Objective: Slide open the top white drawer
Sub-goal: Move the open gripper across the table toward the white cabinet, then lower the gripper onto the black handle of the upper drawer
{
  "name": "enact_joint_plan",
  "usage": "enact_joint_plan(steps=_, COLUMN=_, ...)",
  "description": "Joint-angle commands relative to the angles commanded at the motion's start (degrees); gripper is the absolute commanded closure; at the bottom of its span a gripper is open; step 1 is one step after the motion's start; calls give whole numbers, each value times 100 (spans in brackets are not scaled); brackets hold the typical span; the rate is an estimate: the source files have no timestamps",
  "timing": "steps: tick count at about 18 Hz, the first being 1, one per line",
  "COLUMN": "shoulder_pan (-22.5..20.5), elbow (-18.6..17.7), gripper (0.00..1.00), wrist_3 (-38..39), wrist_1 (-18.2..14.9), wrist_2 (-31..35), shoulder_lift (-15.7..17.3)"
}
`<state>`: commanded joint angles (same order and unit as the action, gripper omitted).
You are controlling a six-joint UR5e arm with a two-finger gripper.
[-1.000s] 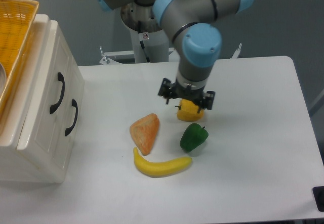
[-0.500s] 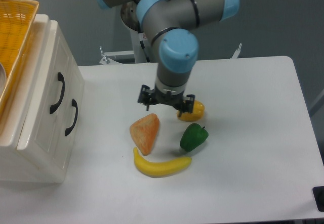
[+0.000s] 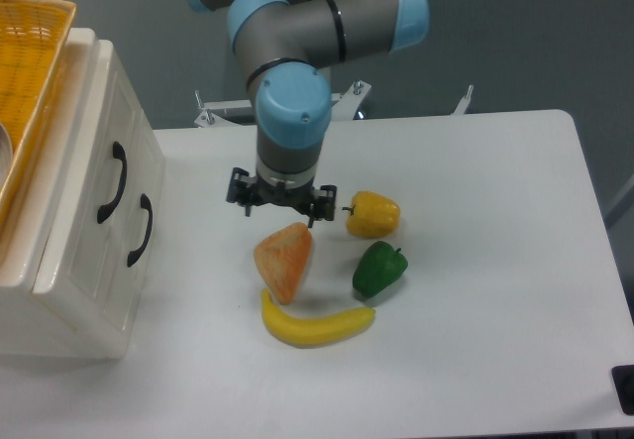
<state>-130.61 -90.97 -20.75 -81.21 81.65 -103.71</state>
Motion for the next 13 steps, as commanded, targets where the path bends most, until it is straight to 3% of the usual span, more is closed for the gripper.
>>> enact_joint_plan(steps=7, shoulder_pan=229, elbow=0, gripper=0, wrist_3=220, wrist_1=-352, wrist_2=-484, shoulder_lift=264)
enact_joint_plan(steps=13, shoulder_pan=431, elbow=53, gripper=0, wrist_3=377, wrist_1=-317, wrist_2=-677, shoulder_lift=334)
